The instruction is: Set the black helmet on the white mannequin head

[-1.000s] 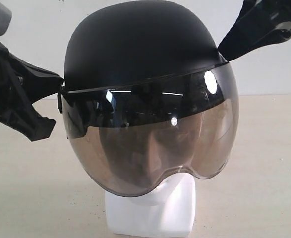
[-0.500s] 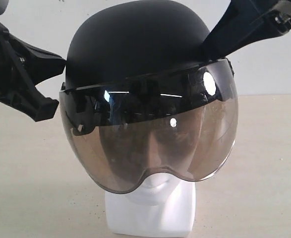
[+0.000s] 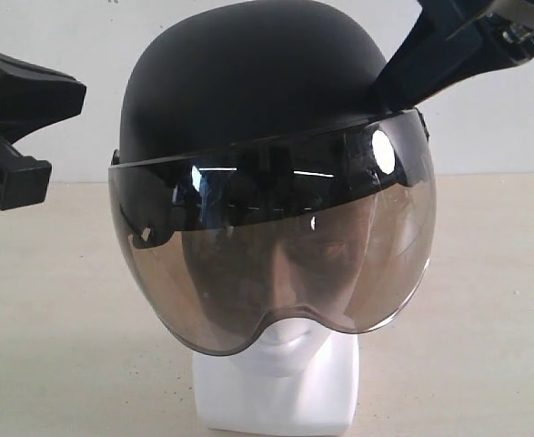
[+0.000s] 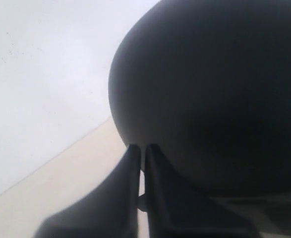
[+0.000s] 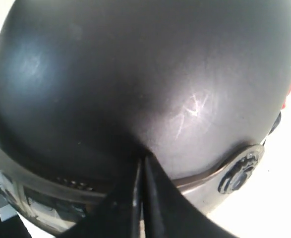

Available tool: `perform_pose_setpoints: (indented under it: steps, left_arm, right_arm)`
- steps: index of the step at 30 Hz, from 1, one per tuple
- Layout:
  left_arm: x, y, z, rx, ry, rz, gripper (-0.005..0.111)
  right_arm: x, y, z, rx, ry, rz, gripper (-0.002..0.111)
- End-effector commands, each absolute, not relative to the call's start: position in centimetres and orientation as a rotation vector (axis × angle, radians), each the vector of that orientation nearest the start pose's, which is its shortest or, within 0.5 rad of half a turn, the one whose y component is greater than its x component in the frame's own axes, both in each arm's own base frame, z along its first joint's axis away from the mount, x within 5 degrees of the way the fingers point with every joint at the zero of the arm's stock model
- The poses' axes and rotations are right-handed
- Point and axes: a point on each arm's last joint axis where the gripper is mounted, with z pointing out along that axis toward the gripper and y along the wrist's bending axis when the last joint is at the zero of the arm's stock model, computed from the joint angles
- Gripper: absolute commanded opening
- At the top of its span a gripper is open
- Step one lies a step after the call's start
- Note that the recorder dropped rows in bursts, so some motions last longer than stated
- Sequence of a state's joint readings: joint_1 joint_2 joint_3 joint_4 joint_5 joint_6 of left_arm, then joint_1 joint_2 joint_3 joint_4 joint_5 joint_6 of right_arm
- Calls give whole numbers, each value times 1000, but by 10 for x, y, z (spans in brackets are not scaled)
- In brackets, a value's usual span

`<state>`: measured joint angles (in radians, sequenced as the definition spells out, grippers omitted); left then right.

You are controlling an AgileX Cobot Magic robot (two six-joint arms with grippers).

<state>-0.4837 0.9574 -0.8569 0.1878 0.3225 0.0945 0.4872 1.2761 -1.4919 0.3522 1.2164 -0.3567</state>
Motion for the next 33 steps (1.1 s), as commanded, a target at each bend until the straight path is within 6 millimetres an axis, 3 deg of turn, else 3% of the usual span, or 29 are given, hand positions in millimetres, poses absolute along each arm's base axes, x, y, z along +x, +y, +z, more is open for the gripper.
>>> perform_pose_setpoints:
  steps: [1,10,16,33]
  left_arm:
    - [181,-93,366,669,1797,-127,4]
    - [178,-91,369,672,1779,-130,4]
    - [178,-91,370,678,1772,-125,4]
    - [178,-91,370,674,1767,-129,4]
  right_arm:
    - [204,140,425,-1000,2293,493,0]
    - [204,139,424,-997,2301,487,0]
    - [205,139,401,-1043,2363,470,0]
    - [190,131,413,-1031,2311,469,0]
